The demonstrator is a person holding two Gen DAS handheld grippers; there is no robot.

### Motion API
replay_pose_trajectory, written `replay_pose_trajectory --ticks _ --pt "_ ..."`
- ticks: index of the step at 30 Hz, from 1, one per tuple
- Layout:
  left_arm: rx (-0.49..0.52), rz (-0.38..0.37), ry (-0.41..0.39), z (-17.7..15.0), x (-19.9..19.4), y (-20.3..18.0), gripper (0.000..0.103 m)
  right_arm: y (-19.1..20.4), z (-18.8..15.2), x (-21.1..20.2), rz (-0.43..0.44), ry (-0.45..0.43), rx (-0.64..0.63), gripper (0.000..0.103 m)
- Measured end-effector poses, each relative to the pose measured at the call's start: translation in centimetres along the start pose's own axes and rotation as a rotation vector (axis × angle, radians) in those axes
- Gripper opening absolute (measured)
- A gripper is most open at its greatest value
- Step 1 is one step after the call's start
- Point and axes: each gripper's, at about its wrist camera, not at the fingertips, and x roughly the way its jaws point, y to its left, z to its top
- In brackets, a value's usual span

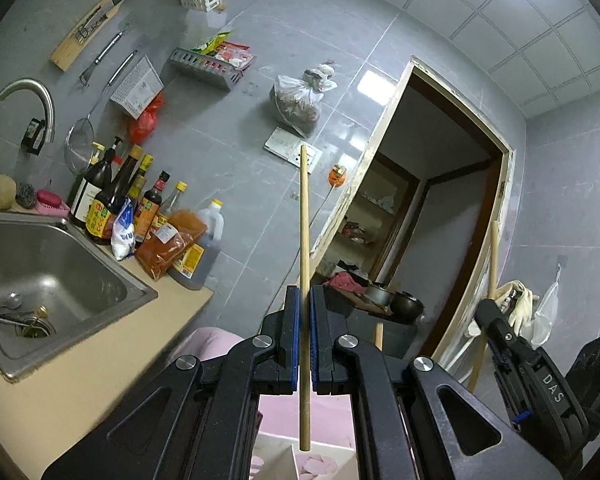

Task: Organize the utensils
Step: 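Lift both chopsticks upright and carry them over the white basket, then lower the chopsticks into the basket and open both grippers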

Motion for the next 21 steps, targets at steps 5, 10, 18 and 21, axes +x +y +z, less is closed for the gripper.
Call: replay_pose_trajectory --ticks 5,10,18,21 --pt "-0.01 -0.001 0.016 -1.2 0.2 0.2 0.002 -0.6 -0.7 0.0 0.025 0.018 0.024 0.005" --pt "0.005 0.023 0.021 -2.3 0.2 0.0 0.002 -1.2 -1.2 0.0 0.039 0.028 0.044 0.005" --pt "0.083 0.085 0.028 -4.4 0.2 -1.1 0.002 -1.7 -2.0 0.3 0.037 0.051 0.06 0.005" --pt "0.095 0.112 0.043 -5.2 0.2 -1.1 0.002 -1.7 -2.3 0.3 0.038 0.056 0.061 0.005"
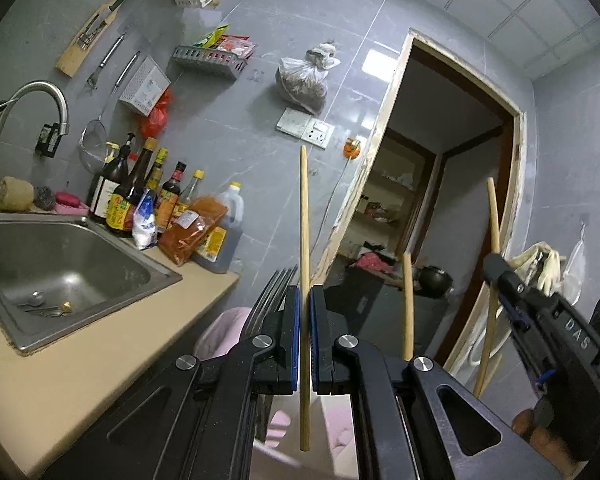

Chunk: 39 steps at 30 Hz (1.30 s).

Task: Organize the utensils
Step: 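Lower the chopsticks into the basket and open both grippers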

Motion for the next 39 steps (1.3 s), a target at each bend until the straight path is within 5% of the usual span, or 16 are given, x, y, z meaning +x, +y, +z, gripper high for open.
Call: replay_pose_trajectory --ticks 7,23,28,34,39 --pt "0.052 0.034 0.035 -1.2 -0.2 -0.6 0.002 0.8 -0.8 0.1 0.009 0.022 -0.037 0.005" --pt "0.112 0.034 0.229 -2.0 -0.5 -0.9 0.003 2.1 -2.5 -1.6 0.024 0.219 -0.172 0.006" --pt "0.093 0.016 0.257 -2.0 -0.9 -0.6 0.005 2.3 -2.3 -2.4 0.02 0.23 -0.171 0.025" --pt "0.089 0.002 0.243 -1.6 -2.0 -1.1 0.033 2.3 -1.4 -4.0 -0.009 0.217 -0.168 0.03" --pt "0.112 0.022 0.245 -1.2 -2.8 -2.1 0.049 1.6 -0.3 -5.8 -0.057 0.212 -0.157 0.052"
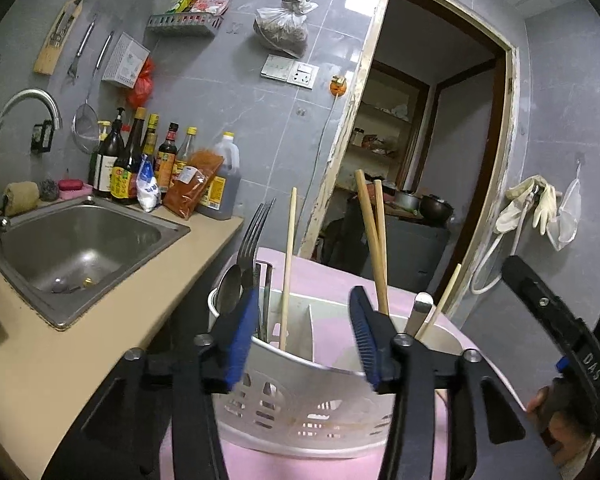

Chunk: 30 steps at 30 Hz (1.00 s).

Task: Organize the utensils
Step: 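Lower the chopsticks into the basket and open both grippers, then withdraw both grippers from the basket toward the two chopsticks on the cloth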

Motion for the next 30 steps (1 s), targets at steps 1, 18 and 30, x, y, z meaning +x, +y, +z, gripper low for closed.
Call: replay_pose_trajectory --ticks 1,18,30 --pt "0.005 0.007 -0.002 0.0 -0.2 -0.3 0.053 -0.3 0.1 -0.5 -0.017 0.002 0.002 0.053" --pt "0.141 -0.076 0.081 -2.6 -1.8 -7.8 0.086 -6.9 0.4 -10.0 -0.302 0.148 -0.003 0.103" --pt "0.197 -0.117 0.367 -7.8 2.2 -12.4 0.086 -11.2 -4.1 -12.4 -0.378 0.482 0.065 0.091"
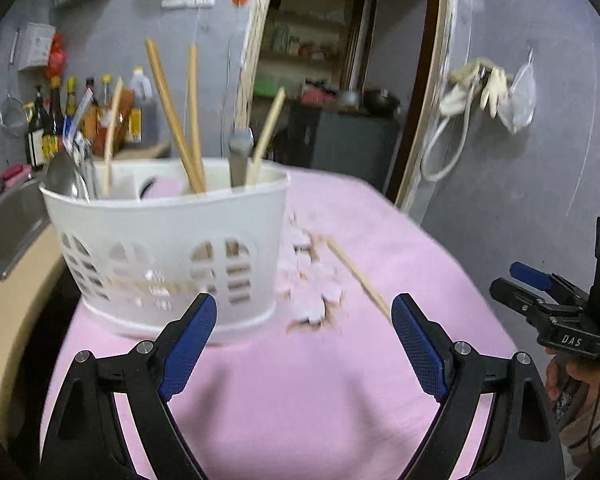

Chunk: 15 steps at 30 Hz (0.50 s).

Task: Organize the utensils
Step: 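Withdraw both grippers from the basket toward the two chopsticks on the cloth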

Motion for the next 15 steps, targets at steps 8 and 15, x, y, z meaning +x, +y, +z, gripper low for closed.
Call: replay_pose_trajectory --ticks 8,15 --pt "0.016 0.048 0.167 -0.1 3.6 -0.8 0.086 2.0 -1.8 3.3 0.079 0.172 -0.083 0.059" --pt "-0.024 0.049 0.259 -0.4 5.6 0.3 0.085 3.9 -2.1 5.6 0.108 0.268 -0.162 0.044"
